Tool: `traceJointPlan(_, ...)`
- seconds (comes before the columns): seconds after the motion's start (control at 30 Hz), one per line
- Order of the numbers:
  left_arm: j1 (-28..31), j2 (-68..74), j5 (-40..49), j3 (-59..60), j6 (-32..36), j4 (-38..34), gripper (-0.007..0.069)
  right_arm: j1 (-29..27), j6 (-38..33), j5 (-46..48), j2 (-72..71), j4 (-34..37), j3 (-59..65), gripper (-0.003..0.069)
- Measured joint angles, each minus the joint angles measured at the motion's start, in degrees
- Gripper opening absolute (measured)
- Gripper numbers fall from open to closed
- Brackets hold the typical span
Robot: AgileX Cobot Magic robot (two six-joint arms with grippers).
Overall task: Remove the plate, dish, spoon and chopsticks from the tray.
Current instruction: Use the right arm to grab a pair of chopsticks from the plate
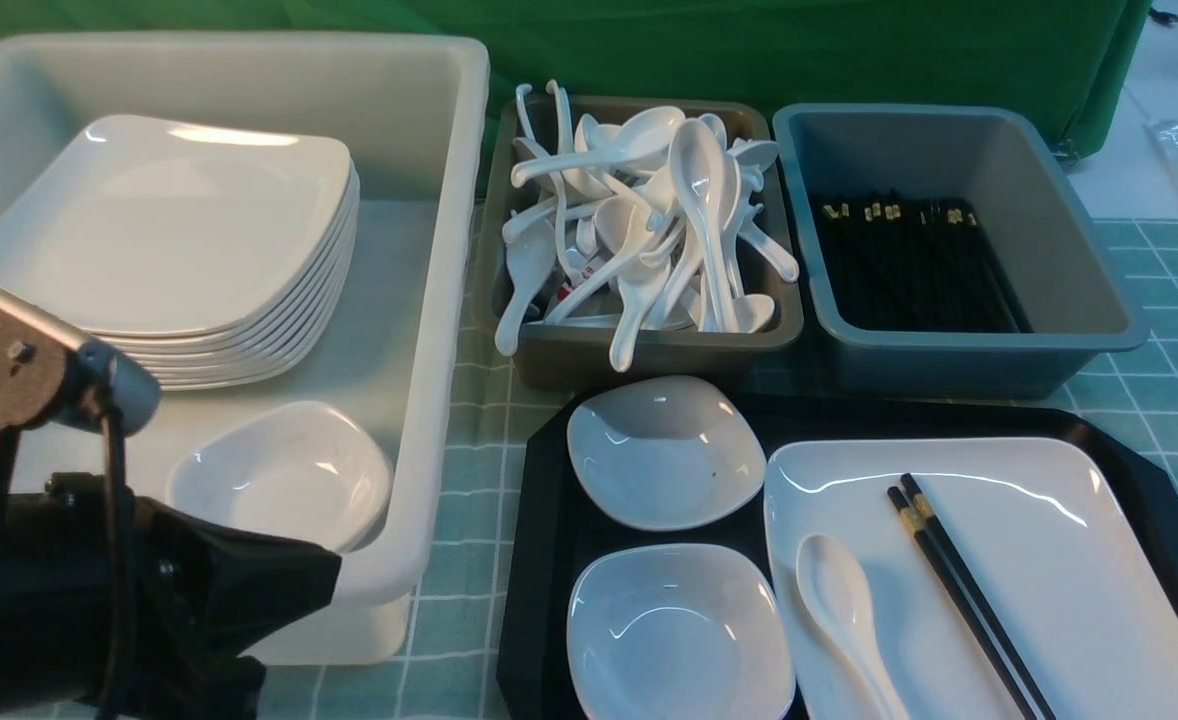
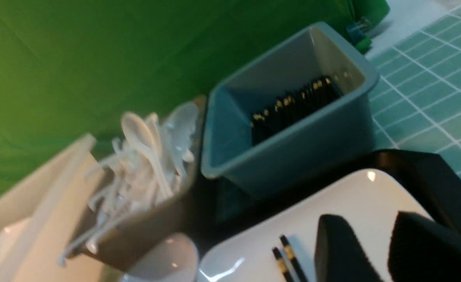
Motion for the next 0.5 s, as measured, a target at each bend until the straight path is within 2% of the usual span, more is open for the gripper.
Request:
traceJointPlan(0.07,0.0,0.3,-0.8,0.1,0.1,0.4,0.0017,0.9,1.7,3.5,0.7,0.1,-1.8,0.0210)
traceJointPlan(0.13,0.0,0.4,-1.8,0.1,0.2,0.7,0.0017,2.9,-0.4,10.1,3.8,0.2,-6.0,0.0180)
traceJointPlan(0.2,0.0,0.4,-2.3,0.1,0.2,0.8,0.0017,5.9,-6.2,16.4,8.7,0.2,-11.6,0.0167)
traceJointPlan(0.23,0.0,0.4,-2.3,0.1,0.2,0.8,0.0017,8.7,-11.4,20.7,13.8,0.2,-16.4,0.0165)
traceJointPlan(0.27,0.0,0.4,-2.3,0.1,0.2,0.8,0.0017,9.1,-12.0,22.1,14.5,0.2,-17.1,0.0164)
traceJointPlan(0.4,0.0,0.4,-1.8,0.1,1.0,0.6,0.0017,16.7,-24.0,35.0,32.4,0.2,-29.9,0.0164)
traceJointPlan(0.5,-0.1,-0.9,1.3,0.1,5.6,-2.8,0.0017,19.8,-29.5,40.5,45.4,-0.2,-36.7,0.0170)
